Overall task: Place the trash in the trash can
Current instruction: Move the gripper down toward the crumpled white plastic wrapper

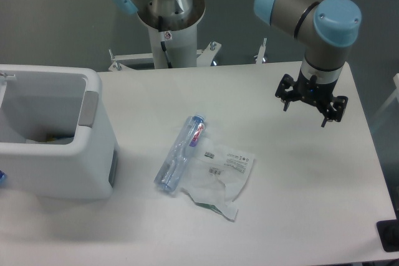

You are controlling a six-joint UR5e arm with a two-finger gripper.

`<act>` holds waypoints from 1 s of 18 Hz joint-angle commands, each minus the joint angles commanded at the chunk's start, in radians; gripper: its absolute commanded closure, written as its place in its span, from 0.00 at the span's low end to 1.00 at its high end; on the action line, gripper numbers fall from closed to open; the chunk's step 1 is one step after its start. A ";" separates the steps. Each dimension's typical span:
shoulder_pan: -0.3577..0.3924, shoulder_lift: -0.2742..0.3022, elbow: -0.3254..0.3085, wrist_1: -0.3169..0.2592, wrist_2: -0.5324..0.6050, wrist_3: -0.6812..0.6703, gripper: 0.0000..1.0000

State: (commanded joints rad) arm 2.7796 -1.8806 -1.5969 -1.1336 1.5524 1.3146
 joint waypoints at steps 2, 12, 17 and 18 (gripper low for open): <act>-0.003 0.000 0.000 0.000 0.000 -0.006 0.00; -0.023 -0.031 -0.086 0.121 -0.054 -0.064 0.00; -0.087 -0.101 -0.066 0.121 -0.055 -0.194 0.00; -0.103 -0.115 -0.060 0.121 -0.057 -0.222 0.00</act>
State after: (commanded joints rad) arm 2.6770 -1.9956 -1.6568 -1.0124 1.4956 1.0925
